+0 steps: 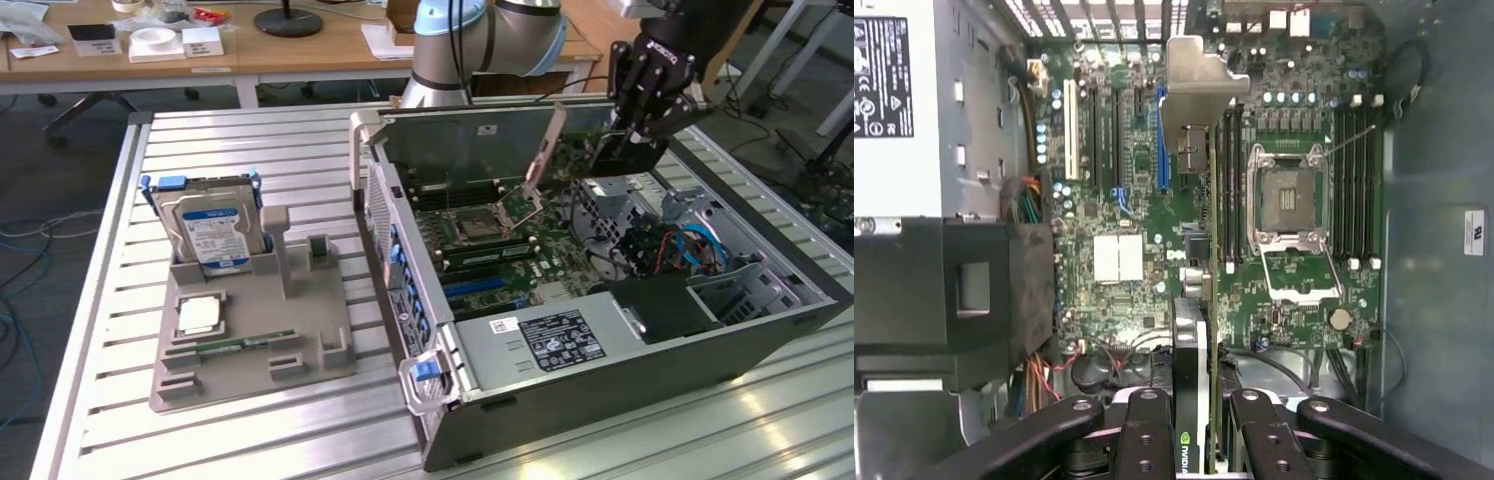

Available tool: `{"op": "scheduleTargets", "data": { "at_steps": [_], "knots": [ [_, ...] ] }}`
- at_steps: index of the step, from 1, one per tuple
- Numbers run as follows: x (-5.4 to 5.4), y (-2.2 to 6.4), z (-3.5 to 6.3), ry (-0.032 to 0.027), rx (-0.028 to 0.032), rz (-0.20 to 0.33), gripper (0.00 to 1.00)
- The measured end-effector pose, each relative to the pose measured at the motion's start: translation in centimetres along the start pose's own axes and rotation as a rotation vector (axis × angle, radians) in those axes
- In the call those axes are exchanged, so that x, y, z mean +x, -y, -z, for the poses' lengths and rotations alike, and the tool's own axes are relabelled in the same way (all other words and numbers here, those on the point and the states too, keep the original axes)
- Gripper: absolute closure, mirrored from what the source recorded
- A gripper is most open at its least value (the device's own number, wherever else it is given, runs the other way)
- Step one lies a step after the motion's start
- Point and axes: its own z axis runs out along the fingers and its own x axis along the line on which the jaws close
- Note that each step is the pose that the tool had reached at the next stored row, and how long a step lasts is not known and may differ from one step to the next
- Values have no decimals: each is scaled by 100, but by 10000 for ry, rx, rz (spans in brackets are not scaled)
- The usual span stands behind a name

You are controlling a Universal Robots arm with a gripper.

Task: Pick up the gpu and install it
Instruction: 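Insert the gpu into the slot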

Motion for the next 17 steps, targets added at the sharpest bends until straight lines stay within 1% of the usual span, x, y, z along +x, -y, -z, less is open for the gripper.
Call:
{"op": "scheduleTargets", "data": {
  "at_steps": [3, 4, 5, 6, 9, 11, 15, 17],
  "knots": [
    [0, -13, -7, 3, 191, 58, 73],
    [-1, -25, -10, 4, 244, 67, 73],
    [-1, -43, -12, 5, 289, 71, 73],
    [-1, -65, -13, 6, 317, 72, 73],
    [2, -145, -16, 7, 366, 71, 73],
    [2, -199, -18, 8, 383, 74, 73],
    [4, -277, -23, 8, 388, 6, 73],
    [4, -290, -25, 6, 392, -147, 73]
  ]
}}
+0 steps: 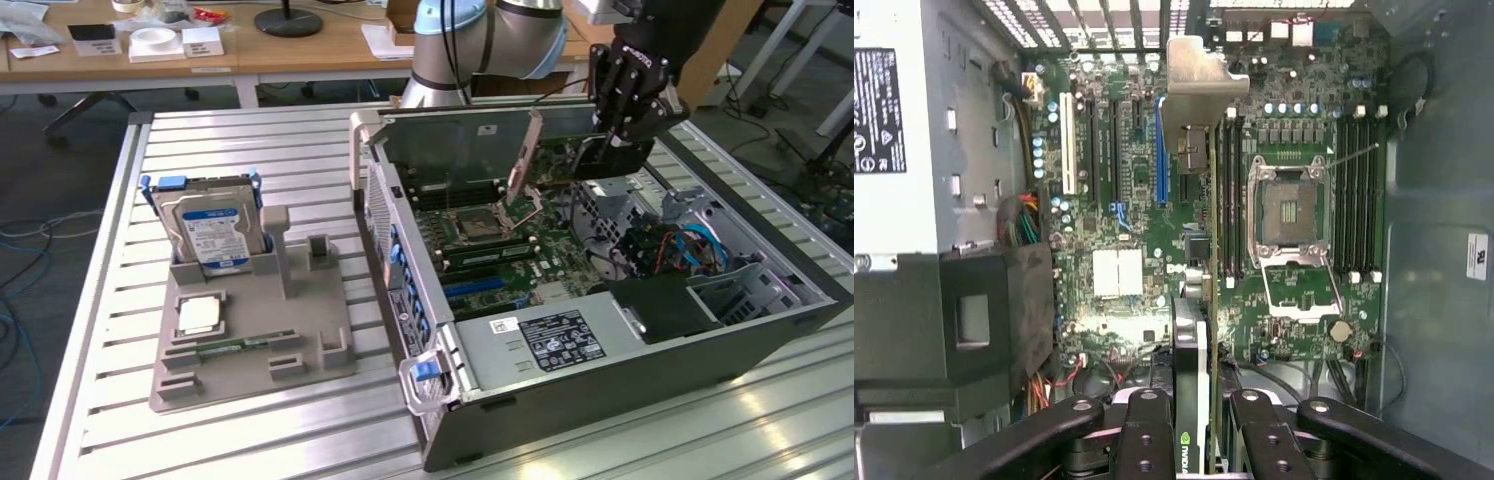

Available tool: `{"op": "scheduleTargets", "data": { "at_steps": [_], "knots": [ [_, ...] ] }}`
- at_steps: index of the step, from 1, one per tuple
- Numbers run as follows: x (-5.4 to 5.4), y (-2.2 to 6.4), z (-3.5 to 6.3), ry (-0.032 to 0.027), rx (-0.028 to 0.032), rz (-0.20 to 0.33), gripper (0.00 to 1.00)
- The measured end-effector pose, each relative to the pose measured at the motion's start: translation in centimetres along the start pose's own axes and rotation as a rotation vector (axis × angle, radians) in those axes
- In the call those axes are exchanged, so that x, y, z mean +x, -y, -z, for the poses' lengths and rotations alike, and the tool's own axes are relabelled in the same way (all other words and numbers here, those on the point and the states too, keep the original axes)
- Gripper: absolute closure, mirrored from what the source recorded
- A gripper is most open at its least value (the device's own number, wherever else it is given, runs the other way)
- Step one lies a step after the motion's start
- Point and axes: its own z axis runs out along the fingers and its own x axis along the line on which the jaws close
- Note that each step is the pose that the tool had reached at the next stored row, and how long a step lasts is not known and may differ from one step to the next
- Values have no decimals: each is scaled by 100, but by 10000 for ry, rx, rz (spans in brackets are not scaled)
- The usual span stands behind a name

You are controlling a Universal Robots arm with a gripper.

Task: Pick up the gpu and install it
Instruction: 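Insert the gpu into the slot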

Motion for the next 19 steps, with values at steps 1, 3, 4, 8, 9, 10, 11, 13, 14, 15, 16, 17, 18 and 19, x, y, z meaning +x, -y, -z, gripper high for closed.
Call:
{"op": "scheduleTargets", "data": {
  "at_steps": [1, 3, 4, 8, 9, 10, 11, 13, 14, 15, 16, 17, 18, 19],
  "knots": [
    [0, -2, 0, -2, 2, -74, 73],
    [0, -2, 0, -4, 3, -89, 73],
    [0, -5, 0, -4, 3, -94, 73],
    [2, -57, -1, -3, 3, -107, 73],
    [2, -78, -1, -4, 3, -115, 73],
    [3, -100, -1, -5, 3, -124, 73],
    [3, -120, -2, -5, 4, -134, 73],
    [5, -168, -3, -9, 5, -159, 73],
    [5, -193, -3, -11, 5, -172, 73],
    [6, -218, -4, -13, 5, -187, 73],
    [5, -236, -7, -11, 6, -194, 73],
    [4, -249, -9, -11, 6, -197, 73],
    [3, -257, -11, -12, 6, -198, 73],
    [2, -261, -13, -11, 6, -198, 73]
  ]
}}
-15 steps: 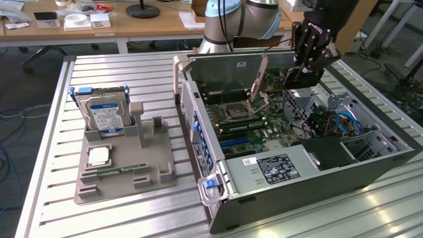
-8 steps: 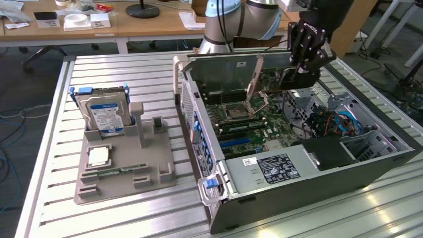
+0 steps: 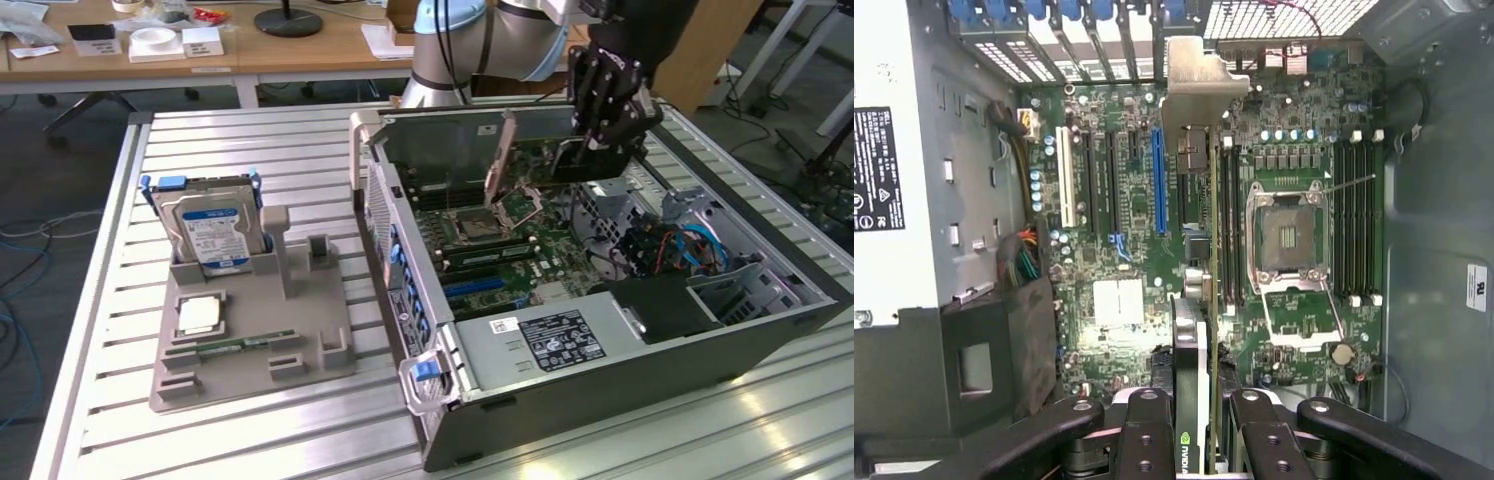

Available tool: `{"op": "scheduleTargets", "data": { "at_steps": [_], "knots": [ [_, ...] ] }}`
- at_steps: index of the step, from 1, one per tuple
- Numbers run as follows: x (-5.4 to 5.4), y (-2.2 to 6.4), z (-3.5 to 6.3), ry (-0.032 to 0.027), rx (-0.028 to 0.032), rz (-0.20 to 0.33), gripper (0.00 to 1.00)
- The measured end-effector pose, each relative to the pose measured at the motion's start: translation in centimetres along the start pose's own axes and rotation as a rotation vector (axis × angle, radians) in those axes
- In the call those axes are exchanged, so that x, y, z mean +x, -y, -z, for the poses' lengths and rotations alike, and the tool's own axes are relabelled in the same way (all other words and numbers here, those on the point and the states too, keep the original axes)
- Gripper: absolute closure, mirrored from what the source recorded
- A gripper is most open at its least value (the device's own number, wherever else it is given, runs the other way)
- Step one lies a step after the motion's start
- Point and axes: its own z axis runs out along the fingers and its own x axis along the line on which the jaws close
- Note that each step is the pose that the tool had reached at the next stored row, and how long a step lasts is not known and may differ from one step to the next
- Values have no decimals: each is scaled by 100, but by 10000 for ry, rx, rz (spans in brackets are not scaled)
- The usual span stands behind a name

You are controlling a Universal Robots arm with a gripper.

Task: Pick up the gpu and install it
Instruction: 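Insert the gpu into the slot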

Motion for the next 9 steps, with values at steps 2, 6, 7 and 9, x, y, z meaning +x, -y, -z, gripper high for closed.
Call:
{"op": "scheduleTargets", "data": {
  "at_steps": [2, 6, 7, 9],
  "knots": [
    [-1, -2, -6, -1, 0, 3, 73],
    [-2, -17, -42, -2, 0, 1, 73],
    [-2, -21, -52, -2, 0, 0, 73],
    [-3, -22, -59, -2, -1, 2, 73]
  ]
}}
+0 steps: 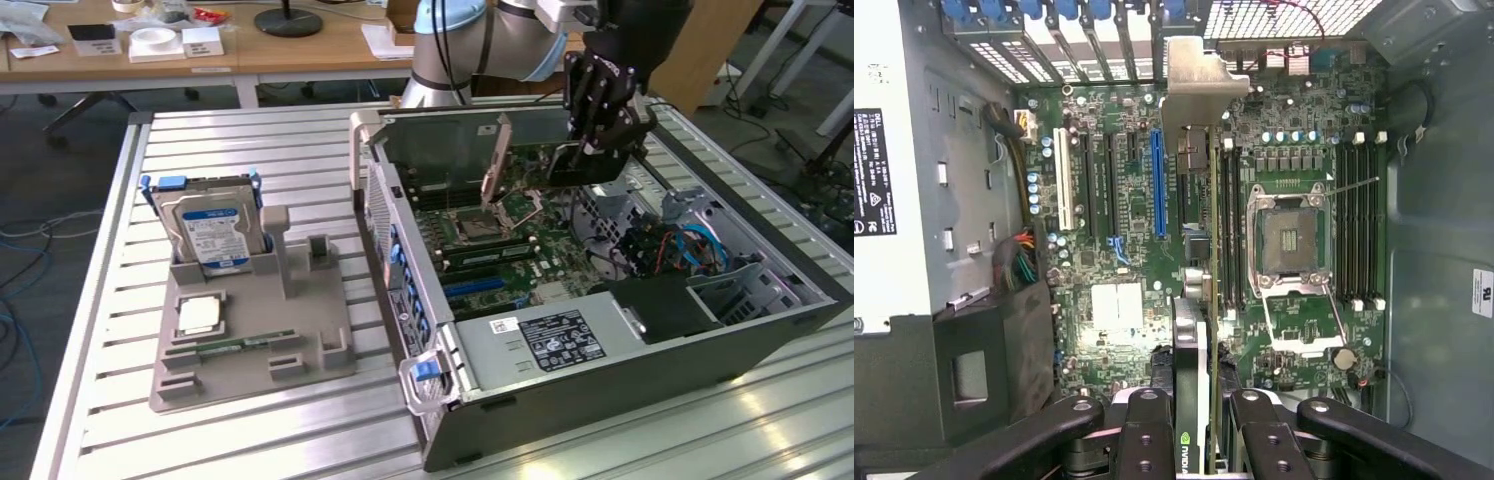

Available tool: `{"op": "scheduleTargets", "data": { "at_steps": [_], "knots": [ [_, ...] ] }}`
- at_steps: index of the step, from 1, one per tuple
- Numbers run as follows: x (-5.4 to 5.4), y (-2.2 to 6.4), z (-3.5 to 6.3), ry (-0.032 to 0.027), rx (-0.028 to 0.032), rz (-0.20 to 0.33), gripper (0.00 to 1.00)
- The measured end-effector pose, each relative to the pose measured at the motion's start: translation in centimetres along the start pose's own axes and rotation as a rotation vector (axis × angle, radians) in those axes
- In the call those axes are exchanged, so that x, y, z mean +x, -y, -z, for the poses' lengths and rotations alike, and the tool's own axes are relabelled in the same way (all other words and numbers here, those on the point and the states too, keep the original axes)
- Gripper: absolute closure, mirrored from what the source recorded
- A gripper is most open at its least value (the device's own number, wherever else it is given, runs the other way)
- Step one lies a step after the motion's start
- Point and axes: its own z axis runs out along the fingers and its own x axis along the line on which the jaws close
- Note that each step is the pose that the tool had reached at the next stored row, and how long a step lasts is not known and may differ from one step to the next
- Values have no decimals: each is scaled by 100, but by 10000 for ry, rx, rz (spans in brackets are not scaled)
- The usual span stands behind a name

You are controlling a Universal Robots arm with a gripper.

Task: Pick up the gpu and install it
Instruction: 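Insert the gpu into the slot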

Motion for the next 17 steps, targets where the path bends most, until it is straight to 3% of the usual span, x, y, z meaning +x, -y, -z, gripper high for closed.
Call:
{"op": "scheduleTargets", "data": {
  "at_steps": [10, 17],
  "knots": [
    [-1, -1, -2, 1, 0, -2, 73],
    [0, -3, -61, 0, 0, -2, 73]
  ]
}}
